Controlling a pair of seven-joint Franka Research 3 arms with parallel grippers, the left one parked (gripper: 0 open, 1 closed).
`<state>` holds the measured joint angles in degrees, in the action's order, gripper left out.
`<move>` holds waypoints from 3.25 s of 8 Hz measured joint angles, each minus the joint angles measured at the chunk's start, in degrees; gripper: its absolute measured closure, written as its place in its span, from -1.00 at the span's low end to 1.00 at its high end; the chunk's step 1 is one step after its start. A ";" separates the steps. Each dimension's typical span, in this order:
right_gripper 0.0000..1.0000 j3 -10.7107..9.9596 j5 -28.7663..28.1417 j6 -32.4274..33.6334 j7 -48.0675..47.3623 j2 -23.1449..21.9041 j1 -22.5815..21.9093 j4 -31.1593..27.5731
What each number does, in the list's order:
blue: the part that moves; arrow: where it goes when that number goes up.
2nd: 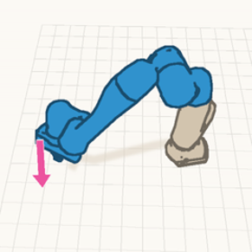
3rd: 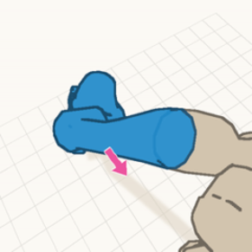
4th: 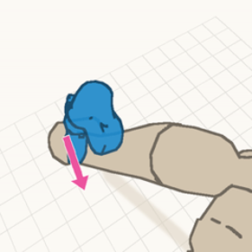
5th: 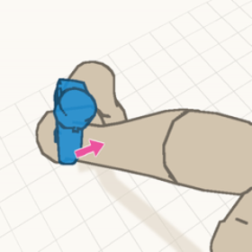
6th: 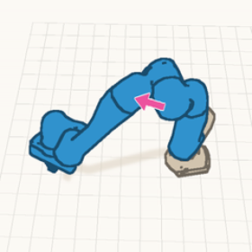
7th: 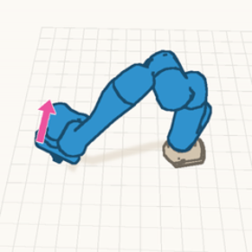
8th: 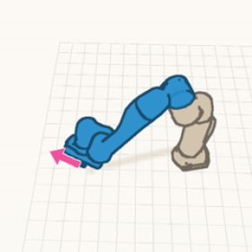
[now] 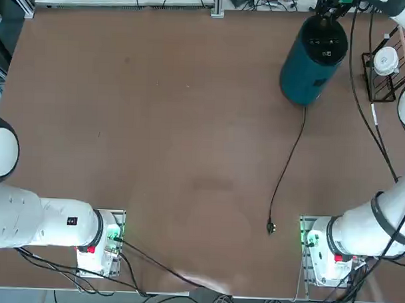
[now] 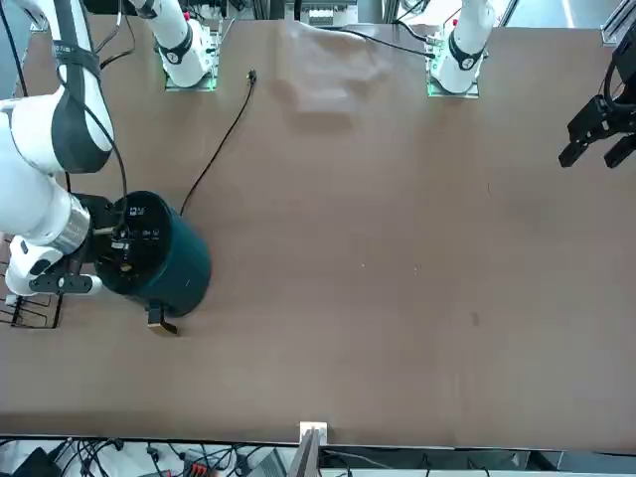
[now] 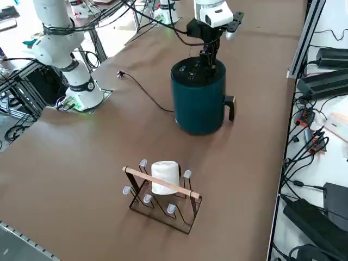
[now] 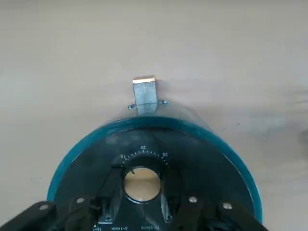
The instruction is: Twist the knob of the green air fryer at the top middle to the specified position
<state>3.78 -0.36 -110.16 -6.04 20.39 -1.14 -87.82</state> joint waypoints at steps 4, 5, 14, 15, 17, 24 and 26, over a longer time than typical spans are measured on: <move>0.08 0.00 0.02 0.42 3.82 -0.01 0.07 0.08; 0.08 0.00 0.02 0.54 5.90 0.00 0.09 0.12; 0.08 0.34 4.58 0.99 40.66 -0.02 -0.46 0.35; 0.08 0.41 4.90 0.99 42.36 -0.02 -0.53 0.35; 0.08 0.60 5.17 0.98 45.22 0.01 -0.54 0.35; 0.02 0.64 5.22 0.98 54.06 0.04 -0.56 0.35; -0.22 0.58 5.39 1.48 54.06 0.17 -0.56 0.25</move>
<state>4.36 5.03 -108.67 48.02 20.56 -1.70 -87.57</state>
